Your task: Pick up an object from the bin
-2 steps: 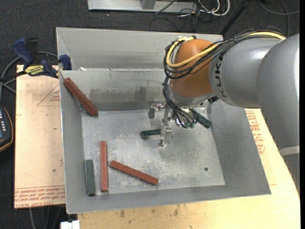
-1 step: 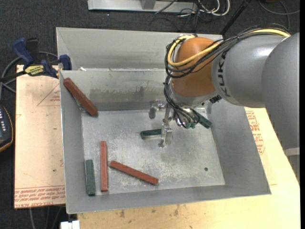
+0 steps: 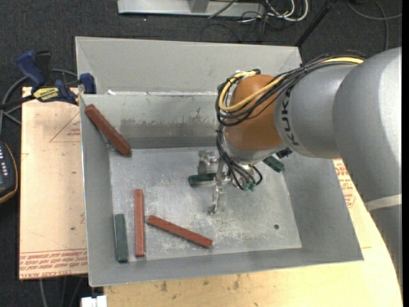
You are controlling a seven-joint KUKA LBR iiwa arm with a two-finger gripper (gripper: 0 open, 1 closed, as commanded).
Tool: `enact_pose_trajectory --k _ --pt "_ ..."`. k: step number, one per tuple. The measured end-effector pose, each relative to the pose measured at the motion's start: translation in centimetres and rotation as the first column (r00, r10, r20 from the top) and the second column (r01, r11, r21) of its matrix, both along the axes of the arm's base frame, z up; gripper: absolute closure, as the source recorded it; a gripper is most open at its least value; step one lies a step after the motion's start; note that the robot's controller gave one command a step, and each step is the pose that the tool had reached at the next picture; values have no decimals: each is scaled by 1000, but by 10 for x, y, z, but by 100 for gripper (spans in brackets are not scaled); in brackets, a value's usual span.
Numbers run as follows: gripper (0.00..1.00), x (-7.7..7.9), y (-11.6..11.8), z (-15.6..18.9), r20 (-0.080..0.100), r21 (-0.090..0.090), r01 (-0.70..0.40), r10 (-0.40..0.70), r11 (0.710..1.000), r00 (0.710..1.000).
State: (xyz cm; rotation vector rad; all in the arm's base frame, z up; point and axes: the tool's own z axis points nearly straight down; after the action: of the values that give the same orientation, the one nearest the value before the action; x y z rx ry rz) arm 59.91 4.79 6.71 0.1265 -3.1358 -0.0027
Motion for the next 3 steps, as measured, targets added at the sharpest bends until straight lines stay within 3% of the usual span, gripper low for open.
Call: enact_pose_trajectory --k 1,2,3 --pt "0 1 0 1 6 0 0 0 1000 1000" --pt "100 2 1 3 9 0 -1 1 1000 1000" --pt "100 4 1 47 11 0 -1 1 1000 1000"
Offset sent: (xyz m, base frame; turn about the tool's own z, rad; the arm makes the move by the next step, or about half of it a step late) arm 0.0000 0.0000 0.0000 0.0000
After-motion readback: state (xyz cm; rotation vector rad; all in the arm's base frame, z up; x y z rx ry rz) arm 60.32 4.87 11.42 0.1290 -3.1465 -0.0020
